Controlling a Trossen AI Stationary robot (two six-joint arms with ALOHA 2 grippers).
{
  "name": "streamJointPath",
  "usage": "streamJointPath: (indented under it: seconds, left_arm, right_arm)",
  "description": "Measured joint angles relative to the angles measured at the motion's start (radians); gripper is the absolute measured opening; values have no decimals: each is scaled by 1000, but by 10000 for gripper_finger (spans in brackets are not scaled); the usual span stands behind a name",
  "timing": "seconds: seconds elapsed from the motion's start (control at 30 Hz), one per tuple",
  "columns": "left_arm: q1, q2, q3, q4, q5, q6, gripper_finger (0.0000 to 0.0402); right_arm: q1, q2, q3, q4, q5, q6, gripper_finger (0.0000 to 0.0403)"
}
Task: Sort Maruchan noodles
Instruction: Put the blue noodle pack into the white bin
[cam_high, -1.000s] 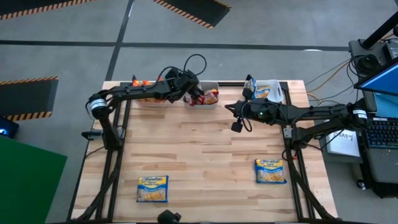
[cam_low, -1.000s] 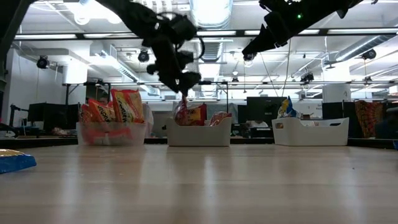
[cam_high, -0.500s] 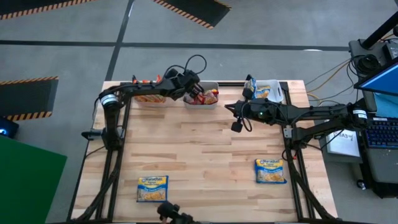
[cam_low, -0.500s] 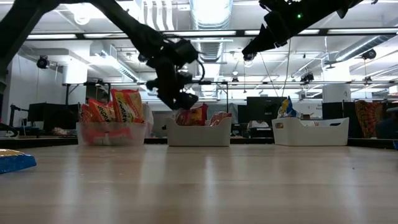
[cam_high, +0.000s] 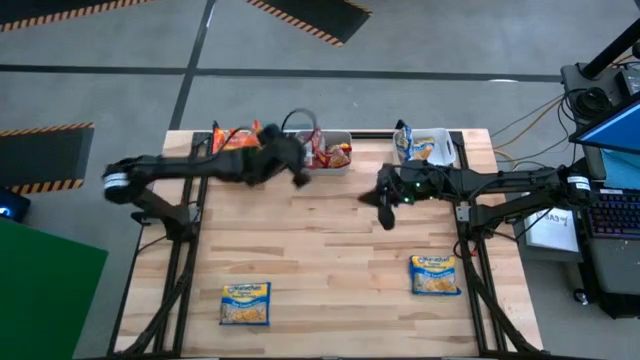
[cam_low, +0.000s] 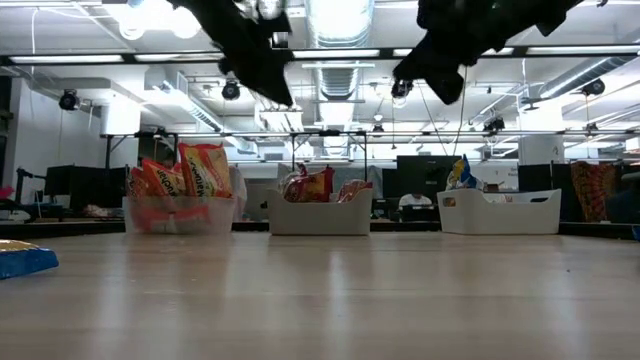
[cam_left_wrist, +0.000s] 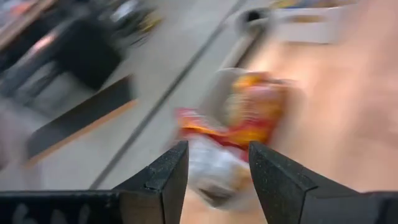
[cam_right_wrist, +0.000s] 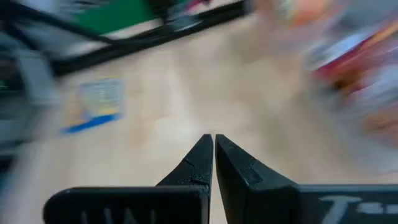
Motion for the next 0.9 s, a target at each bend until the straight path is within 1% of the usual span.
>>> streamJointPath:
  seconds: [0.1, 0.17, 0.23, 0.33, 0.43, 0.5, 0.6, 0.7, 0.77, 0.9]
  left_arm:
    - [-92, -122, -121, 61, 120, 16, 151]
    - [-149, -196, -209, 120, 201, 23, 151]
    - [-203, -258, -296, 198, 250, 24, 151]
    - [-272, -330, -414, 331, 256, 15, 151]
    - [-323, -377, -501, 433, 255, 13, 151]
    - [-342, -399, -537, 462, 255, 13, 151]
    - [-350, -419, -558, 479, 255, 12, 151]
    - [-350, -420, -556, 470, 255, 3, 151]
    - [-350, -417, -546, 473, 254, 6, 151]
    - [-350, -412, -531, 470, 254, 18, 151]
  right_arm:
    - [6, 0, 0, -29, -213, 208, 9]
    - [29, 0, 0, -44, -284, 330, 9]
    - [60, 0, 0, -69, -301, 436, 9]
    - [110, 0, 0, -163, -302, 599, 9]
    - [166, 0, 0, -317, -326, 745, 9]
    - [208, 0, 0, -450, -342, 827, 9]
    - [282, 0, 0, -679, -345, 955, 9]
    - [371, 1, -2, -822, -363, 1059, 9]
    - [431, 1, -2, -855, -385, 1120, 9]
    - [532, 28, -11, -849, -372, 1237, 9]
